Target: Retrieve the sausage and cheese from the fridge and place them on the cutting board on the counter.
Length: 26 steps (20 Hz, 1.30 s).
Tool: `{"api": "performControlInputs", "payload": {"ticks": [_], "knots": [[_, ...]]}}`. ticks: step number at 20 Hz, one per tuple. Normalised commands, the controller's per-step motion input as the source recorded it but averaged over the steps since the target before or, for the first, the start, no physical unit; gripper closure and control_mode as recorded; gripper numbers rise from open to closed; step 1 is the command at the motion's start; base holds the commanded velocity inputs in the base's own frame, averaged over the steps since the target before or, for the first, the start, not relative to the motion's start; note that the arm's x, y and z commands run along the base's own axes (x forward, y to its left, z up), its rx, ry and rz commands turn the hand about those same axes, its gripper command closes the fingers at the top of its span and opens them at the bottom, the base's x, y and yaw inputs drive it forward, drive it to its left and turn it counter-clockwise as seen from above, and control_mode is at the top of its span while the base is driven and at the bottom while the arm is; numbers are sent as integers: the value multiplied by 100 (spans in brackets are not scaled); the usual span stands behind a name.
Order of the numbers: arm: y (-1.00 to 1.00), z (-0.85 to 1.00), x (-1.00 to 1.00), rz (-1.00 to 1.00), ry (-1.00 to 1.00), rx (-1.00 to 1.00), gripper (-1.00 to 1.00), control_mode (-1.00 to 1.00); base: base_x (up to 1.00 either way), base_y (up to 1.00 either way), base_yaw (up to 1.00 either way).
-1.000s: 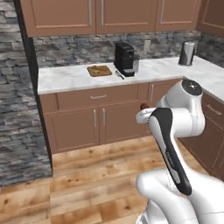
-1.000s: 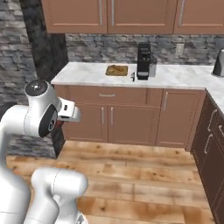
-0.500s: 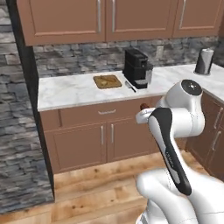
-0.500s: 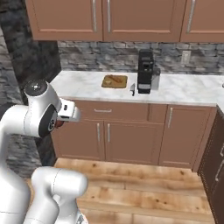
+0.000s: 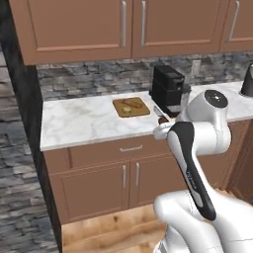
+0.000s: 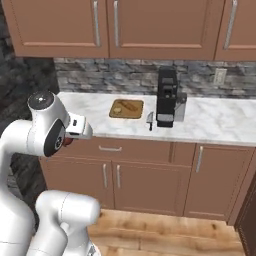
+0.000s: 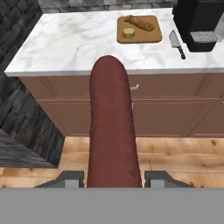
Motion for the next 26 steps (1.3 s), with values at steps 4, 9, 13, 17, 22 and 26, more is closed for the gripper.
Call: {"api": "performControlInputs", "payload": {"ticks": [4,9,13,17,22,26], "knots": [[0,0,0,0,0,0,100,100,76,-33,5],[0,0,0,0,0,0,100,100,72,-38,6],[0,0,0,0,0,0,100,100,71,-38,6],[0,0,0,0,0,0,100,100,63,-28,6],[0,0,0,0,0,0,100,100,9,-8,5],[0,0,0,0,0,0,100,100,0,0,0]]}}
